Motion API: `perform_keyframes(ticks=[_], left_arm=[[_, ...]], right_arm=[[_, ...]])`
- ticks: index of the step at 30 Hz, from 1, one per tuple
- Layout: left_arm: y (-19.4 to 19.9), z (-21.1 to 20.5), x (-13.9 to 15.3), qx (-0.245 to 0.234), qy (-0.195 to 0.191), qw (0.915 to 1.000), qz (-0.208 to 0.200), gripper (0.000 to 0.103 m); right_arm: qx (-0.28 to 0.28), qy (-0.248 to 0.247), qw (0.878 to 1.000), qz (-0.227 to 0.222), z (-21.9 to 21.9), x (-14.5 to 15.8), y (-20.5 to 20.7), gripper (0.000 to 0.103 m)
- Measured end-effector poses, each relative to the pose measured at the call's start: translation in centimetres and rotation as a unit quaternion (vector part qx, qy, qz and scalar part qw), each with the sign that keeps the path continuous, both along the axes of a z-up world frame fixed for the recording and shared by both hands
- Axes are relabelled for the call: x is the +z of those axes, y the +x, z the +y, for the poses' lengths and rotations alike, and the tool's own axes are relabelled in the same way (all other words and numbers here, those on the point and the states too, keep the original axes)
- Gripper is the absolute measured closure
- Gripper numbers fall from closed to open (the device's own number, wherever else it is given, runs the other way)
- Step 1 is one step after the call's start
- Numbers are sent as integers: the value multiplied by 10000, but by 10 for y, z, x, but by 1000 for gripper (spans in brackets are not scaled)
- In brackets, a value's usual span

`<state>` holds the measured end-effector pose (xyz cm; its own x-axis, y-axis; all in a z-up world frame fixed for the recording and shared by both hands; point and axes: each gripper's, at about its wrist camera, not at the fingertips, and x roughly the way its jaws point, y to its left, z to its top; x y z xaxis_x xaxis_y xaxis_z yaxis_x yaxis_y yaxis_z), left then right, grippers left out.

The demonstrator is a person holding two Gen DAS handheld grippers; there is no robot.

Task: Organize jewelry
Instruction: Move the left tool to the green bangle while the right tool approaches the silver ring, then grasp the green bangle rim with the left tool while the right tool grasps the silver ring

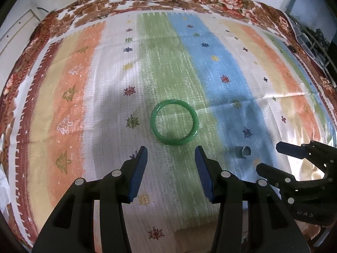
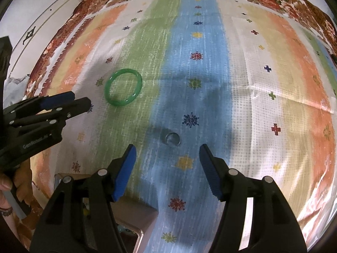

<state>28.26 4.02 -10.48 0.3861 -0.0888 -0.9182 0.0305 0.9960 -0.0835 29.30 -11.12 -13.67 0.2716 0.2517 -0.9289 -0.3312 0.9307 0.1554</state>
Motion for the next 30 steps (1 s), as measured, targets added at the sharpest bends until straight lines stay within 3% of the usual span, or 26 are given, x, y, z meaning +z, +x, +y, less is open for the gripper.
perform_keyframes(ticks=[12, 30], left_arm=[[36, 17, -35, 257, 82, 9989, 391, 56], [60, 11, -60, -10, 324, 9976, 614, 55]], right_arm=[[-12, -222, 9995, 226, 8, -25, 21, 40], [57, -400, 9985, 369, 13, -47, 31, 40]])
